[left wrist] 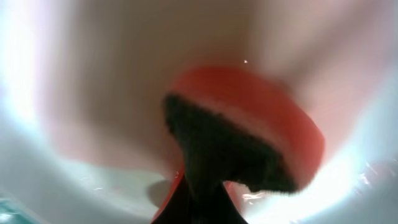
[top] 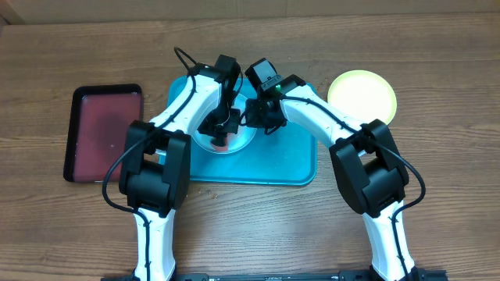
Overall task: Clean dirty plates on tray and stack at the side
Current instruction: 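Scrub the red stain on the light-blue plate with the sponge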
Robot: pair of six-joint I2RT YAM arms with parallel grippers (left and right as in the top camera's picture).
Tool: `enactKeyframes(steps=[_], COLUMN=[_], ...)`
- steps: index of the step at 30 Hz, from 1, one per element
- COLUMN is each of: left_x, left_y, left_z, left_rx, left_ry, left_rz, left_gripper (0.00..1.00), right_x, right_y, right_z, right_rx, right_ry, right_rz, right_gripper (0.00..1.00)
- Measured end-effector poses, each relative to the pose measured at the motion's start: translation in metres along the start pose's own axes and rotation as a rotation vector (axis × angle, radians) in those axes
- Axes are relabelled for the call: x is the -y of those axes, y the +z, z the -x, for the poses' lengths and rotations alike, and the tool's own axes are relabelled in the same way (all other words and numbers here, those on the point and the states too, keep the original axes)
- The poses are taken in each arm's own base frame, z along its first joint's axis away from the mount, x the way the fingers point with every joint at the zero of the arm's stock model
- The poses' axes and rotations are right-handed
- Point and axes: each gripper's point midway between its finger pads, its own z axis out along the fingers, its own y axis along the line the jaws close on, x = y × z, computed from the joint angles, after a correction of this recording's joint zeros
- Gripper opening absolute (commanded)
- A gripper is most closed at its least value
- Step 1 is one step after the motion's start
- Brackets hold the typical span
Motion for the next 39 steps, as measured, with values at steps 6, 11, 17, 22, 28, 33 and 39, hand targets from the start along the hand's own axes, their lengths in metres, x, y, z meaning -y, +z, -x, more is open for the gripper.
enactKeyframes(steps=[6, 11, 17, 22, 28, 33, 39], left_x=[-0.028, -0.022, 0.015, 0.04, 0.027, -0.003, -0.063], left_y=[-0.004, -0.005, -0.01, -0.012, -0.006, -0.001, -0.002], left_z=[0.033, 0.055, 0.069, 0.054, 0.029, 0.016, 0.018], left_rx=[0.153, 0.228, 0.237, 0.168, 0.078, 0.041, 0.07], left_ry=[-0.128, -0.235, -0.246, -0.147, -0.081, -0.077, -0.13], left_rz=[0.138, 0.047, -0.215, -0.33, -0.26, -0.093, 0.187], left_gripper=[0.04, 0.04, 0.04, 0.04, 0.04, 0.04, 0.04], right_x=[-0.002, -0.001, 0.002, 0.002, 0.001, -0.01, -0.012], right_y=[0.0, 0.0, 0.0, 0.0, 0.0, 0.001, 0.001], right_z=[-0.001, -0.001, 0.001, 0.001, 0.0, -0.007, -0.008], right_rx=[0.0, 0.0, 0.005, 0.005, 0.001, -0.016, -0.017], right_ry=[-0.002, -0.002, 0.004, 0.004, 0.001, -0.017, -0.02], right_rz=[0.002, -0.001, -0.009, -0.008, -0.003, 0.02, 0.022], right_gripper=[0.04, 0.04, 0.04, 0.04, 0.04, 0.04, 0.04])
